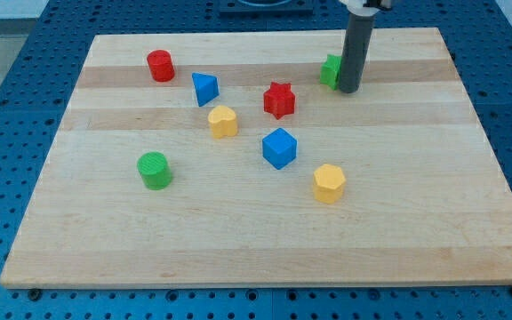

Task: Push the blue cube up and left a bit

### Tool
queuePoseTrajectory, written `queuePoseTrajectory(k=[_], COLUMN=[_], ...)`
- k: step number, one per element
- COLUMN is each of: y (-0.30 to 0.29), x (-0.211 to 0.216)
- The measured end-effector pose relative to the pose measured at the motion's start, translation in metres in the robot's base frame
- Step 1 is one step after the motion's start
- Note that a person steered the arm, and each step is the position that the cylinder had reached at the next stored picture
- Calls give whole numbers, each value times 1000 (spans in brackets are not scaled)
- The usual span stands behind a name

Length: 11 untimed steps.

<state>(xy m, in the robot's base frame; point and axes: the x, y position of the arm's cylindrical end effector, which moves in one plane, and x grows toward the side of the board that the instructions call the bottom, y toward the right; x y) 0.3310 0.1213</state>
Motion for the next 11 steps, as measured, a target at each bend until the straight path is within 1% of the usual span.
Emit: queuePoseTrajectory(k=[1,2,3,4,5,6,8,9,10,11], y=[15,35,35,30,24,24,-58,-70,-70,-72], x=[65,142,147,202,242,242,240,238,238,228])
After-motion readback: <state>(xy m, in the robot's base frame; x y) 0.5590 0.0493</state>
